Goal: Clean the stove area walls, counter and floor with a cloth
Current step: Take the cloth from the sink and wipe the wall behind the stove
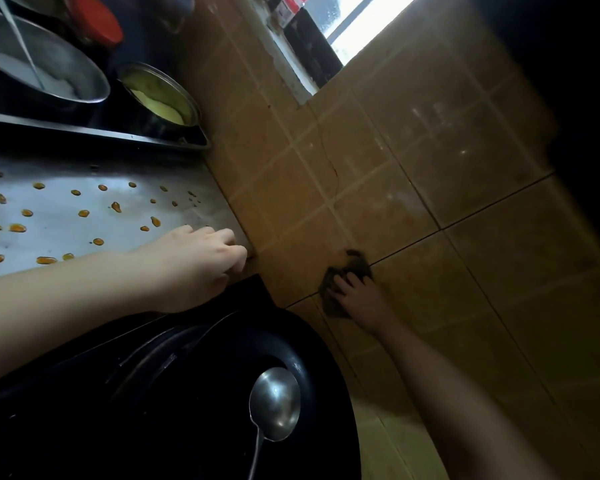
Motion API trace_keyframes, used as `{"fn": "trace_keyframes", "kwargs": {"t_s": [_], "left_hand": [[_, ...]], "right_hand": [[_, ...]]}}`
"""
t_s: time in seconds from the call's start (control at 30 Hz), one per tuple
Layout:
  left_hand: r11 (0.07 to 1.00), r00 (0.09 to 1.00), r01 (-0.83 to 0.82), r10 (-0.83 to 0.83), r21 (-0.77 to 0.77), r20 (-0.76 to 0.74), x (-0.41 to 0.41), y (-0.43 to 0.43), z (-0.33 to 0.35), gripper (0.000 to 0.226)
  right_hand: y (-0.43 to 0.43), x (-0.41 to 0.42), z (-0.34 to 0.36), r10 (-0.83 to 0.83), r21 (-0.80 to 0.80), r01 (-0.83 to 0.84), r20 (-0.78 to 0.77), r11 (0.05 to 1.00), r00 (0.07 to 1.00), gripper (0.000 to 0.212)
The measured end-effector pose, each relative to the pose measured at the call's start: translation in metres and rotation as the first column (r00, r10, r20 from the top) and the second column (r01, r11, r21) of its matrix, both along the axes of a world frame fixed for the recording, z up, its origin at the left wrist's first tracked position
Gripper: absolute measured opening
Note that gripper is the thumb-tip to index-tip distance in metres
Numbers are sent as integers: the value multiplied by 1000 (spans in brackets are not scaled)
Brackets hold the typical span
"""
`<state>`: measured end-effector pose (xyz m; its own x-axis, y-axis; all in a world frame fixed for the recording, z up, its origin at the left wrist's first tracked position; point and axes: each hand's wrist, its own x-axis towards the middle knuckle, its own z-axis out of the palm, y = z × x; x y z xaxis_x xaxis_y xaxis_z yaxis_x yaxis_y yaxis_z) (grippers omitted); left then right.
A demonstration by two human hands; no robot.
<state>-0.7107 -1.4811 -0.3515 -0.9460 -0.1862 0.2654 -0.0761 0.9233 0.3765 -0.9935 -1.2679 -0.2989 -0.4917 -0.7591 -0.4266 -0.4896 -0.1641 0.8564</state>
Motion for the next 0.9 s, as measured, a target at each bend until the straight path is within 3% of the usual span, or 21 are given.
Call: {"fn": "trace_keyframes", "kwargs": {"t_s": [0.07, 0.23, 0.37, 0.47, 0.57, 0.63, 0.73, 0.9], "left_hand": [[1000, 1000, -8, 8, -9, -10, 3, -5, 0, 20], [1000, 999, -18, 18, -3, -31, 6, -18, 1, 20], [999, 999, -40, 40, 7, -33, 6, -27, -2, 23], [1000, 999, -21, 21, 8, -25, 4, -26, -2, 23], [1000, 999, 5, -5, 5, -39, 1, -23, 0, 21], [1000, 1000, 10, -10, -7, -28, -1, -22, 1, 19], [1000, 1000, 15, -15, -17, -14, -5, -19, 2, 18], [999, 999, 41, -41, -10, 26, -9, -16, 6, 19]], "right_hand": [[-11, 0, 5, 39, 44, -38, -37, 998, 999, 44], [-76, 7, 46, 48, -323, -98, -158, 941, 986, 43], [-100, 6, 79, -25, -432, -75, -222, 899, 975, 50], [-90, 9, 64, -75, -496, -15, -161, 868, 984, 50], [-53, 11, 36, -31, -344, -28, -165, 939, 986, 42], [-19, 8, 20, -92, -282, 61, -100, 958, 991, 52], [19, 9, 7, -167, -248, 155, -26, 956, 986, 62], [9, 9, 10, -127, -236, 112, -51, 965, 991, 54]]}}
